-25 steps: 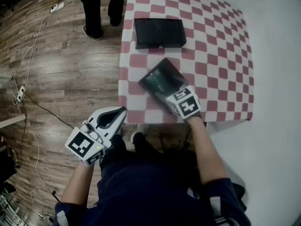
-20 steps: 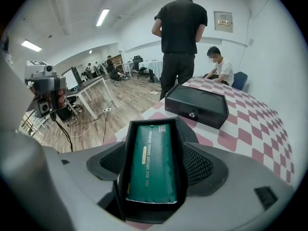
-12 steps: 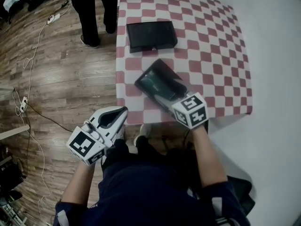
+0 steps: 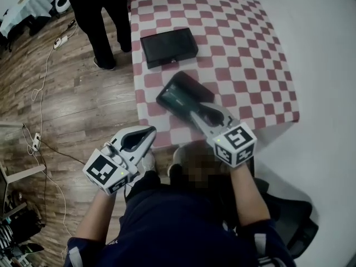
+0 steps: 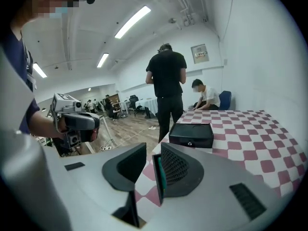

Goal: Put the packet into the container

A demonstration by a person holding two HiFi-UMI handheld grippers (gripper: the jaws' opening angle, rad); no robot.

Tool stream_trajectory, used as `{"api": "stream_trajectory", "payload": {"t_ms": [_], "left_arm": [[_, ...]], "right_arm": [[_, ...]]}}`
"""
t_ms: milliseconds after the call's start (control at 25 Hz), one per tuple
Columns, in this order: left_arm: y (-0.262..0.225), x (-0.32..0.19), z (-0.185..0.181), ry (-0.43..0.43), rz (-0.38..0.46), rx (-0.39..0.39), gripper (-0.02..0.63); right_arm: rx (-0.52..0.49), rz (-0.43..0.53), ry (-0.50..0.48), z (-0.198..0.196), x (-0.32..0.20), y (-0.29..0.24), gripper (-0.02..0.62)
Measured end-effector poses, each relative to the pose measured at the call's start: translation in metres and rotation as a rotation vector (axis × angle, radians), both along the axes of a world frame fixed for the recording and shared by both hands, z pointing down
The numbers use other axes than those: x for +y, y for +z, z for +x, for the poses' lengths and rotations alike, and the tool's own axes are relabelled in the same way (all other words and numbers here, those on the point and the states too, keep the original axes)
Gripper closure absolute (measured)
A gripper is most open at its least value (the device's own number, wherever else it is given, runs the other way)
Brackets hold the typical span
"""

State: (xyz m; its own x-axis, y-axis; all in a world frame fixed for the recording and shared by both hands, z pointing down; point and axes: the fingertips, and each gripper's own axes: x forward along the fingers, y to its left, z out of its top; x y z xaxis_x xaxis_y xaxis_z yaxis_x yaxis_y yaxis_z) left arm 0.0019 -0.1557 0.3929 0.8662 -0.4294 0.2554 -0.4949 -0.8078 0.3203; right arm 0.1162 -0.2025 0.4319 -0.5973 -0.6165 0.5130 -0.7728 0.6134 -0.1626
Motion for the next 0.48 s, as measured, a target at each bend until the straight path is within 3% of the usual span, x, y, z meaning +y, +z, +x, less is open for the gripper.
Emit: {"api": "stream_trajectory", "payload": {"t_ms": [240,480], "left_arm": [[-0.012,0.010,0.006,0.056,0.025,-0.008,0.582],[-0.019,0.016,0.006,0.103,0.057,-0.004,0.581]], "right_arm": [[-0.049,0.036,0.052,0.004,0.026,-0.015,0.541],[-0.079,0.066,0.106,0.005,0.045,-0.026,0.560]]}}
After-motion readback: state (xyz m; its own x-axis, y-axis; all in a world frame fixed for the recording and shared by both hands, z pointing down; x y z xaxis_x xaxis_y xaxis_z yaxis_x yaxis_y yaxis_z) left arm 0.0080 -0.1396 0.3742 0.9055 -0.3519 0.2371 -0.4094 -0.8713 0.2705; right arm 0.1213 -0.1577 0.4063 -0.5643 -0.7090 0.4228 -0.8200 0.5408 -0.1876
